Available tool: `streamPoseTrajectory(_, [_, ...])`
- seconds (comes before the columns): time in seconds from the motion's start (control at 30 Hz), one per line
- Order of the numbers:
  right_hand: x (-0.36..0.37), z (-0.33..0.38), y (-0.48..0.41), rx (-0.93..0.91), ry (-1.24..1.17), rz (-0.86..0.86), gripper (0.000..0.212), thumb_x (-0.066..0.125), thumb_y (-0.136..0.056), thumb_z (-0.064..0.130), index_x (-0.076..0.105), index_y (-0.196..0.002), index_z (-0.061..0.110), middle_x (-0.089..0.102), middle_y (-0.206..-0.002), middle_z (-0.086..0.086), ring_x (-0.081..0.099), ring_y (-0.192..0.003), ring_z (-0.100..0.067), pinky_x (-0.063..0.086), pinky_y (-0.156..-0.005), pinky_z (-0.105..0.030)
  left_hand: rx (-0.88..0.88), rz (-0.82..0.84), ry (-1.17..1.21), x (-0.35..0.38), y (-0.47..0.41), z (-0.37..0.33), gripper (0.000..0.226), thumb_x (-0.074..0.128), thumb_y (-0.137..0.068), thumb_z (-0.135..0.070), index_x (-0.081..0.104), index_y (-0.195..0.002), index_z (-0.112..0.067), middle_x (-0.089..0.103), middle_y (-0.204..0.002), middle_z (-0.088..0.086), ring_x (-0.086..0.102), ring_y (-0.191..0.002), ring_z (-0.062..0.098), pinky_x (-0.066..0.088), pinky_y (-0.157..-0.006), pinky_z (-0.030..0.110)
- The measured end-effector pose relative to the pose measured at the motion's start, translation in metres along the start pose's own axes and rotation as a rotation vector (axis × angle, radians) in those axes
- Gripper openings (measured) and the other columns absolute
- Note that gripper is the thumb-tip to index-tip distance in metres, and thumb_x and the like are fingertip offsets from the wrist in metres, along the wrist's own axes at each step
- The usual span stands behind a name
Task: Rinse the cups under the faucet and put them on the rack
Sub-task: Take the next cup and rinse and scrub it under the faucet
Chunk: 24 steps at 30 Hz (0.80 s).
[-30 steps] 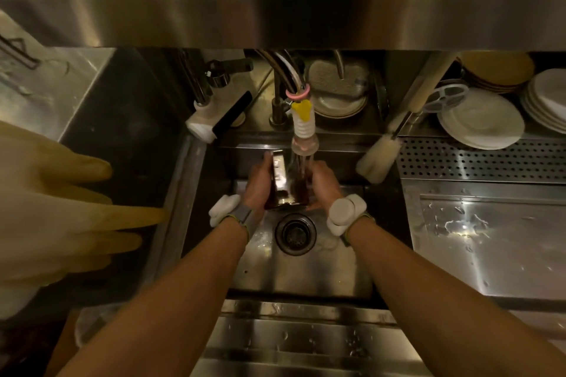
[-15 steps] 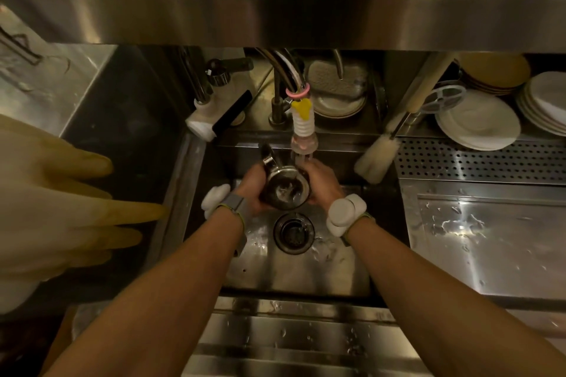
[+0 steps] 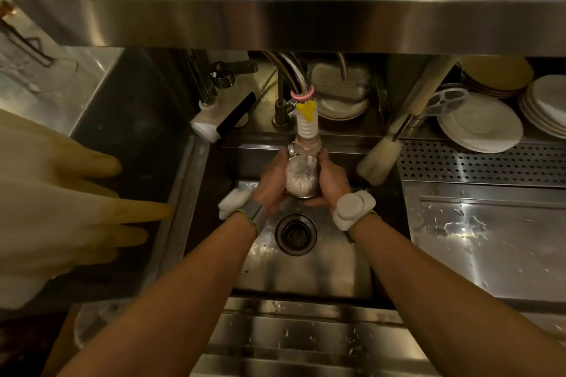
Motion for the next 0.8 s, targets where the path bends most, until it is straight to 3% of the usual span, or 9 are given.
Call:
streamPoseTrajectory(0.17, [-0.009, -0.001, 0.003, -0.047, 0.199, 0.049, 0.061, 0.029, -0.096, 0.058, 0.058, -0.124, 0.013, 0.068, -0.106, -0.019, 0.067, -0.065, -0.031, 0.051, -0.044, -0.025, -0.185, 0.034, -0.101, -0.007, 0.001, 0.007, 0.052, 0.020, -0.097, -0.060, 0.057, -0.098, -0.024, 0.062, -0.103, 0.010, 0.064, -0.089, 0.029, 0.056, -0.073, 0.046])
streamPoseTrajectory(0.27, [-0.017, 0.001, 0.002, -0.028, 0.169, 0.025, 0.058, 0.026, -0.097, 0.057, 0.053, -0.130, 0.016, 0.065, -0.111, -0.020, 0.065, -0.074, -0.033, 0.055, -0.056, -0.033, -0.197, 0.082, -0.086, 0.007, 0.004, 0.002, 0.063, 0.022, -0.093, -0.067, 0.055, -0.121, -0.022, 0.061, -0.118, 0.013, 0.064, -0.091, 0.029, 0.058, -0.065, 0.041])
streamPoseTrajectory(0.37, [-0.009, 0.012, 0.000, -0.039, 0.137, 0.046, 0.061, 0.025, -0.097, 0.058, 0.055, -0.129, 0.015, 0.064, -0.113, -0.020, 0.065, -0.086, -0.037, 0.057, -0.061, -0.037, -0.155, 0.033, -0.079, 0.001, 0.004, -0.006, 0.069, 0.018, -0.090, -0.071, 0.052, -0.125, -0.022, 0.061, -0.120, 0.012, 0.064, -0.099, 0.031, 0.058, -0.075, 0.046])
streamPoseTrajectory(0.43, [0.011, 0.012, 0.004, -0.040, 0.166, 0.108, 0.064, 0.025, -0.096, 0.061, 0.059, -0.120, 0.012, 0.067, -0.098, -0.019, 0.065, -0.075, -0.034, 0.057, -0.057, -0.037, -0.150, -0.043, -0.049, -0.018, 0.004, -0.008, 0.066, 0.017, -0.090, -0.072, 0.052, -0.120, -0.024, 0.062, -0.114, 0.012, 0.064, -0.100, 0.032, 0.055, -0.086, 0.052])
streamPoseTrajectory(0.53, [0.029, 0.001, 0.015, -0.016, 0.164, 0.177, 0.057, 0.025, -0.096, 0.060, 0.056, -0.109, 0.014, 0.063, -0.080, -0.016, 0.062, -0.063, -0.029, 0.055, -0.060, -0.038, -0.188, -0.103, -0.041, -0.038, 0.001, -0.001, 0.066, 0.019, -0.088, -0.073, 0.051, -0.116, -0.024, 0.062, -0.108, 0.012, 0.063, -0.097, 0.033, 0.055, -0.079, 0.051])
streamPoseTrajectory(0.6, [0.017, -0.001, 0.016, 0.013, 0.107, 0.133, 0.053, 0.027, -0.098, 0.055, 0.055, -0.117, 0.014, 0.062, -0.084, -0.018, 0.060, -0.062, -0.029, 0.053, -0.059, -0.037, -0.214, -0.047, -0.053, -0.025, 0.000, 0.000, 0.076, 0.017, -0.085, -0.077, 0.056, -0.116, -0.018, 0.065, -0.111, 0.014, 0.064, -0.101, 0.034, 0.054, -0.084, 0.052])
streamPoseTrajectory(0.67, [-0.003, 0.003, 0.013, 0.038, 0.039, 0.066, 0.053, 0.028, -0.099, 0.051, 0.051, -0.129, 0.014, 0.062, -0.102, -0.021, 0.062, -0.075, -0.034, 0.053, -0.062, -0.040, -0.198, 0.058, -0.076, -0.001, 0.000, -0.005, 0.084, 0.015, -0.083, -0.079, 0.058, -0.119, -0.017, 0.065, -0.116, 0.015, 0.064, -0.105, 0.034, 0.051, -0.091, 0.055])
streamPoseTrajectory(0.73, [-0.011, 0.012, 0.009, 0.023, -0.020, 0.040, 0.054, 0.029, -0.100, 0.049, 0.049, -0.133, 0.012, 0.060, -0.116, -0.019, 0.062, -0.095, -0.039, 0.054, -0.062, -0.040, -0.157, 0.091, -0.080, 0.011, -0.001, -0.015, 0.084, 0.014, -0.084, -0.079, 0.057, -0.124, -0.019, 0.065, -0.116, 0.014, 0.064, -0.103, 0.032, 0.052, -0.089, 0.050])
streamPoseTrajectory(0.8, [-0.001, 0.019, 0.008, -0.010, -0.036, 0.062, 0.054, 0.030, -0.100, 0.048, 0.053, -0.132, 0.011, 0.060, -0.122, -0.019, 0.062, -0.093, -0.036, 0.055, -0.053, -0.034, -0.130, 0.033, -0.062, 0.000, -0.001, -0.020, 0.082, 0.015, -0.085, -0.078, 0.057, -0.124, -0.020, 0.066, -0.114, 0.013, 0.064, -0.100, 0.030, 0.055, -0.083, 0.046])
Point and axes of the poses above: each hand's wrist, its own y-axis away from the middle knuckle, its own x-axis out of the palm, z = x × y, the point moved 8 cm from there along -y, towards the middle knuckle
